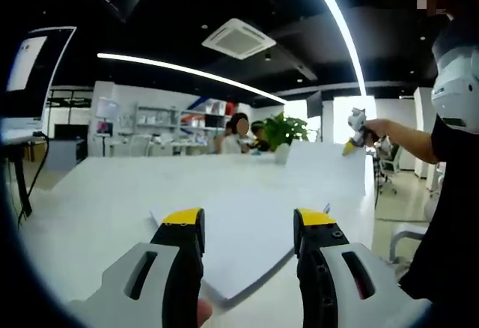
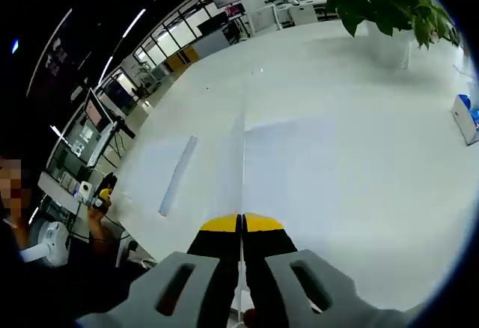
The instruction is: Grasp the top corner of one sheet in the document stack and pull a single sheet out from the document stack, separating that one sheet from the rest and lifting it clear until the single sheet is fully removed from the stack
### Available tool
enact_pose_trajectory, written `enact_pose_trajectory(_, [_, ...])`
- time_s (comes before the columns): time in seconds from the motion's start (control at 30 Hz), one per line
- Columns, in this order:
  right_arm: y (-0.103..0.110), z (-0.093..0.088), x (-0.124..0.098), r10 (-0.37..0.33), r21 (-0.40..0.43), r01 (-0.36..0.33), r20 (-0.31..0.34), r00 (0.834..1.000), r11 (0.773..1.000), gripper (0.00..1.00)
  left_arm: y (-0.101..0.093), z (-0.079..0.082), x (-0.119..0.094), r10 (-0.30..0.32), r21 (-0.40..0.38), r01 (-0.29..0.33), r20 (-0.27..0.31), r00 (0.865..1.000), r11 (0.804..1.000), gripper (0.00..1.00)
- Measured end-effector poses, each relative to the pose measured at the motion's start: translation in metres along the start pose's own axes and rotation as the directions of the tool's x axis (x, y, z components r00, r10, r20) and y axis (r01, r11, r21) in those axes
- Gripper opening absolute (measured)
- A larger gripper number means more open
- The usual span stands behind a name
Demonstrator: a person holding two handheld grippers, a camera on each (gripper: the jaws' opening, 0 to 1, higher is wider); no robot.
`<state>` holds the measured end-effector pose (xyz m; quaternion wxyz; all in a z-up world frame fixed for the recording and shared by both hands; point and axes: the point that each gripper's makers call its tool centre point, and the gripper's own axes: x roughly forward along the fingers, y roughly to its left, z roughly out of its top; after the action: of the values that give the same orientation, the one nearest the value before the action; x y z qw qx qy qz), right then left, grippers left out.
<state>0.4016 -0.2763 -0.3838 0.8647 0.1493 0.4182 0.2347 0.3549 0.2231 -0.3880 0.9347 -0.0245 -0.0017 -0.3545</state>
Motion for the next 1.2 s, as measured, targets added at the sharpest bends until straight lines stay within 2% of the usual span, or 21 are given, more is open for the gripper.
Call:
enact_pose_trajectory(0.23, [-0.002,-0.007,0.006,-0.011,0.055,0.008,0.055,0.998,0.998,0.02,0.000,-0.003,-0.003,-0.004,-0.002,0.004,-0.006,1.000,1.000,0.48])
enact_pose_trajectory(0.37, [-0.006,-0.008,0.008,-0.037,0.111,0.022,0.136,0.990,0.994,0.02,0.002,-0.005,-0.003,0.002,-0.009,-0.002,-0.013,1.000,1.000,0.48])
enact_pose_trajectory(0.4, [-0.013,0.000,0.016,-0.045,0.131,0.025,0.154,0.987,0.991,0.02,0.002,-0.006,-0.003,0.002,-0.010,-0.002,-0.013,1.000,1.000,0.48])
enact_pose_trajectory(0.5, [-0.006,-0.011,0.023,-0.048,0.162,0.017,0.190,0.981,0.987,0.02,0.000,-0.006,-0.001,-0.004,-0.009,0.004,-0.012,1.000,1.000,0.48])
enact_pose_trajectory(0.53, [-0.016,-0.010,0.020,-0.044,0.167,0.011,0.193,0.980,0.986,0.02,-0.001,-0.006,-0.001,-0.006,-0.009,0.006,-0.011,1.000,1.000,0.48])
enact_pose_trajectory(0.63, [-0.017,-0.016,0.031,-0.053,0.188,0.013,0.208,0.977,0.982,0.02,0.000,-0.004,0.001,0.005,0.000,-0.005,0.000,1.000,1.000,0.47])
enact_pose_trajectory(0.73, [0.001,-0.022,0.038,-0.057,0.209,0.011,0.214,0.975,0.978,0.02,0.000,0.001,0.000,0.009,-0.001,-0.009,0.017,1.000,1.000,0.47])
enact_pose_trajectory(0.9, [0.006,-0.026,0.041,-0.090,0.238,0.036,0.221,0.971,0.970,0.02,0.001,0.000,-0.002,0.009,0.004,-0.009,0.003,1.000,1.000,0.47])
enact_pose_trajectory(1.1, [0.013,-0.037,0.047,-0.127,0.225,0.081,0.197,0.972,0.971,0.02,0.001,-0.006,-0.001,0.005,-0.007,-0.005,-0.013,1.000,1.000,0.48])
enact_pose_trajectory(1.13, [0.030,-0.039,0.046,-0.138,0.215,0.095,0.193,0.972,0.972,0.02,0.000,-0.006,0.000,0.001,-0.006,-0.001,-0.014,1.000,1.000,0.48])
enact_pose_trajectory(1.2, [0.040,-0.041,0.046,-0.151,0.200,0.112,0.188,0.970,0.973,0.02,-0.003,-0.005,0.000,-0.008,-0.003,0.008,-0.016,1.000,1.000,0.48])
